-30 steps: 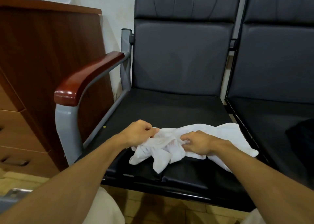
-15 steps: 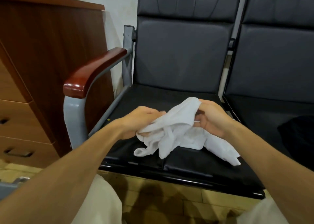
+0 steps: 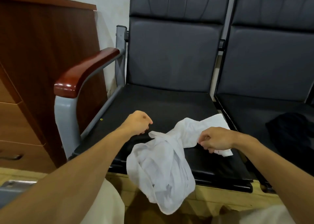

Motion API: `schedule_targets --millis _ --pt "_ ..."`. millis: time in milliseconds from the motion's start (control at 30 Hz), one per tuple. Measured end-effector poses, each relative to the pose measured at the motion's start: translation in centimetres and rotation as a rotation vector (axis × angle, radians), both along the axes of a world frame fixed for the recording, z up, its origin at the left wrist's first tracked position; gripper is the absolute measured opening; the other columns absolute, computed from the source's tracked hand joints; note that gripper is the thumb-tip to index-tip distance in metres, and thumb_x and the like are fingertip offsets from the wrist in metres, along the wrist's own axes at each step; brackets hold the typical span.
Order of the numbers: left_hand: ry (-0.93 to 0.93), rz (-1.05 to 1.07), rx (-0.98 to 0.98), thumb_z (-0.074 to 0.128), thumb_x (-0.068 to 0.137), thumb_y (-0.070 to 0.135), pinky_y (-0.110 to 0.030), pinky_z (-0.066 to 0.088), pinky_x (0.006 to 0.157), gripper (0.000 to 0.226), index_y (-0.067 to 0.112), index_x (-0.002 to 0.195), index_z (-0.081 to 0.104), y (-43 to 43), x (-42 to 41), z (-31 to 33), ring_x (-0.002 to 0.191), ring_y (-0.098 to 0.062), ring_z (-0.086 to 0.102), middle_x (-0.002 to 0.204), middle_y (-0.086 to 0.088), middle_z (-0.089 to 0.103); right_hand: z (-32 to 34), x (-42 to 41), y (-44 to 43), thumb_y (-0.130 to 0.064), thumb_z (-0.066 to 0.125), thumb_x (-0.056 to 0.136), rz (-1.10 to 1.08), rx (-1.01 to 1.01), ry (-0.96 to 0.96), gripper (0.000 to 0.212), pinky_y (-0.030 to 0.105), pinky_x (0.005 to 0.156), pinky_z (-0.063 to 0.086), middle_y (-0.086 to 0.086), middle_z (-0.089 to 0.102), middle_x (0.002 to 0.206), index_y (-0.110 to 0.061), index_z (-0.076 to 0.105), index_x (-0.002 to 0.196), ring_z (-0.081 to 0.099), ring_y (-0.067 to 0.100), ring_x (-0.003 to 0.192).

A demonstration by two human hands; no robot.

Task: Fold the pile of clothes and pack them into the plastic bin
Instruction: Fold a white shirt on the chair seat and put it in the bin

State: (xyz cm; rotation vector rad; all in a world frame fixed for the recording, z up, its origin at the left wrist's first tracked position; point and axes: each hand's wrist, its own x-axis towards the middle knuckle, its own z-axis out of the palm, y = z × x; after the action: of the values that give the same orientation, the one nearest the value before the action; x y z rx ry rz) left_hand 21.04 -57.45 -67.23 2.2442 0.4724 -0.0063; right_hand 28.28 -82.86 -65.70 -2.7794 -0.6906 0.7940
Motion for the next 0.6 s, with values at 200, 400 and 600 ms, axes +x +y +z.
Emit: schedule_targets --millis 200,400,600 --pt "0.167 -0.197 0.002 0.042 0.096 0.054 -0.028 0.04 0.078 0.034 0.021 0.097 0.049 -3.1 2.5 -1.1 0.089 -0.016 0.052 0.098 0.002 0.053 -1.5 2.4 0.1 -0.054 0.034 0.099 -0.072 -0.241 -0.202 0.045 0.04 0.106 0.035 -0.001 0.056 0.13 -0.022 0.055 0.123 0.051 0.021 0.117" --pt "0.333 -0.357 0.014 0.059 0.086 0.057 -0.027 0.044 0.086 0.054 0.01 0.11 0.064 -3.6 3.8 -1.6 0.098 -0.013 0.058 0.114 0.001 0.062 -3.0 4.8 0.4 -0.062 0.014 0.098 -0.124 -0.258 -0.194 0.059 0.057 0.117 -0.001 -0.002 0.028 0.157 -0.036 0.034 0.147 0.02 0.024 0.146" --pt "0.408 -0.413 0.016 0.062 0.082 0.059 -0.034 0.049 0.097 0.05 0.02 0.113 0.063 -1.3 3.2 -1.2 0.105 -0.016 0.06 0.11 0.006 0.063 -3.9 5.9 2.8 -0.058 0.026 0.098 -0.151 -0.207 -0.188 0.054 0.059 0.116 0.005 0.004 0.03 0.155 -0.03 0.035 0.144 0.02 0.03 0.145"
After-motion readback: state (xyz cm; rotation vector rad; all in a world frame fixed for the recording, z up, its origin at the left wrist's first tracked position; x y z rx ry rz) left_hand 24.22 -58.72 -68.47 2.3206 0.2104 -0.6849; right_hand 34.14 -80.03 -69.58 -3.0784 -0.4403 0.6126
